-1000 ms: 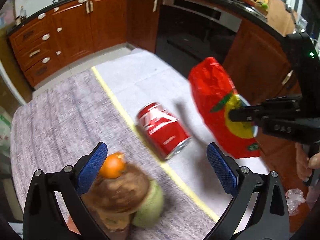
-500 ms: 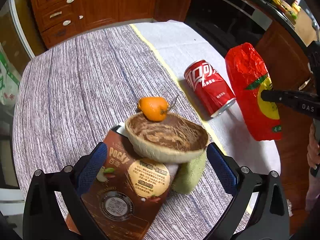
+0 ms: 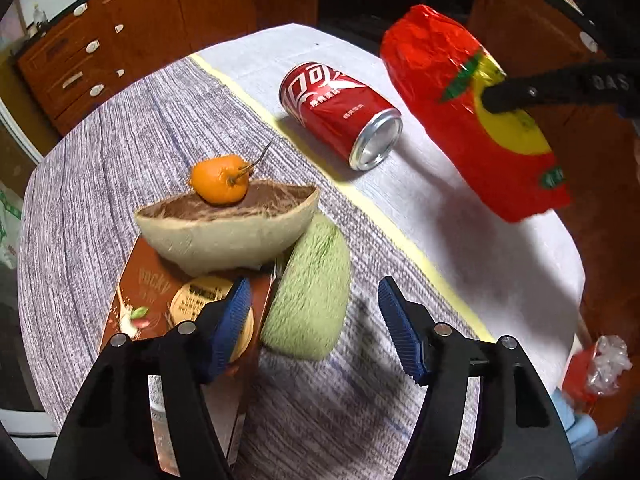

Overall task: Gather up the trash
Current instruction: 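Grasp the green melon rind with the left tool while the right tool holds the chip bag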

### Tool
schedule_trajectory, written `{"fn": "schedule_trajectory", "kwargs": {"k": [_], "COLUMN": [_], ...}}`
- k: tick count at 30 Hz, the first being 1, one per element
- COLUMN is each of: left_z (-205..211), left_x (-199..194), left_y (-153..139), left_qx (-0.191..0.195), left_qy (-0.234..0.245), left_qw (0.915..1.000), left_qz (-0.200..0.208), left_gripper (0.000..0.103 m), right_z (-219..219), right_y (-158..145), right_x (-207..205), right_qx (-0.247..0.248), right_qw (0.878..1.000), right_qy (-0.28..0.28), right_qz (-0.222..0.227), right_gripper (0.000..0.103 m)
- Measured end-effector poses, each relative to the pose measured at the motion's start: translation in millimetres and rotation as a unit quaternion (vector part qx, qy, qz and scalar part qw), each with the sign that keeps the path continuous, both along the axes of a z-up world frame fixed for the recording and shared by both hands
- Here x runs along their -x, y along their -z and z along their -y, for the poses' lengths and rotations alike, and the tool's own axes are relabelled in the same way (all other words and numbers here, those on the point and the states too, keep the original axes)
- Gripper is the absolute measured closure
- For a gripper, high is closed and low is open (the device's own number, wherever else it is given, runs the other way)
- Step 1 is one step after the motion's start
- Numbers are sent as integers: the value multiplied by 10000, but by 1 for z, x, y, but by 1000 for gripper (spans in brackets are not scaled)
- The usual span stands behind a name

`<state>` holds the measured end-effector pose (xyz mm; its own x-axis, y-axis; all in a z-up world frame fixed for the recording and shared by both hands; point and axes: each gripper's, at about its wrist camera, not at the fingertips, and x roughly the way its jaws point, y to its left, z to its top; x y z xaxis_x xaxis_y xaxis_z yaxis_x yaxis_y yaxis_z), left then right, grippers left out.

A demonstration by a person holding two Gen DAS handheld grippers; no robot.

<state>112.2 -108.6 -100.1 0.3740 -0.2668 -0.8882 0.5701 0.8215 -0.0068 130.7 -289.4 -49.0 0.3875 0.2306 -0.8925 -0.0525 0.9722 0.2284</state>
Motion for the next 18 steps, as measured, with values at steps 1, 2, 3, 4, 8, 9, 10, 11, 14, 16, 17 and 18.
{"fn": "schedule_trajectory", "kwargs": {"k": [1,2,3,4,8,9,10,11,14,16,17,18], "left_z": [3,6,10,15,18,17,17,20,24,20,21,23], "left_x": [2,5,10,16,27,26,25,27,31,30,31,32], "left_y": [0,0,1,1,-7,-10,-11,-10,-4,1,2,4], "left_qx": [-51,-92,-146,-254,-289,-75,114,129,145,264,276,243], "left_qy": [32,82,146,221,183,227,272,327,398,288,273,273], "left_qw": [10000,9999,9996,9989,9976,9990,9995,9994,9989,9986,9986,9987], "left_qz": [53,111,194,338,598,372,125,29,-201,-363,-364,-364], "left_gripper": [36,36,38,47,89,89,89,89,82,77,76,74], "right_z": [1,2,3,4,8,9,10,12,15,17,17,17], "right_y": [0,1,2,2,6,6,7,8,9,12,14,16], "right_x": [1,2,3,3,7,8,10,11,16,22,24,27], "right_qx": [-8,-17,-32,-41,-113,-128,-145,-172,-220,-265,-279,-290], "right_qw": [10000,10000,10000,10000,9999,9999,9999,9998,9997,9996,9996,9995], "right_qy": [5,10,23,31,49,49,54,60,83,86,79,64], "right_qz": [-1,-4,-8,-10,-13,-13,-16,-23,-29,-51,-68,-93], "right_gripper": [98,98,98,98,98,98,98,98,98,98,98,98]}}
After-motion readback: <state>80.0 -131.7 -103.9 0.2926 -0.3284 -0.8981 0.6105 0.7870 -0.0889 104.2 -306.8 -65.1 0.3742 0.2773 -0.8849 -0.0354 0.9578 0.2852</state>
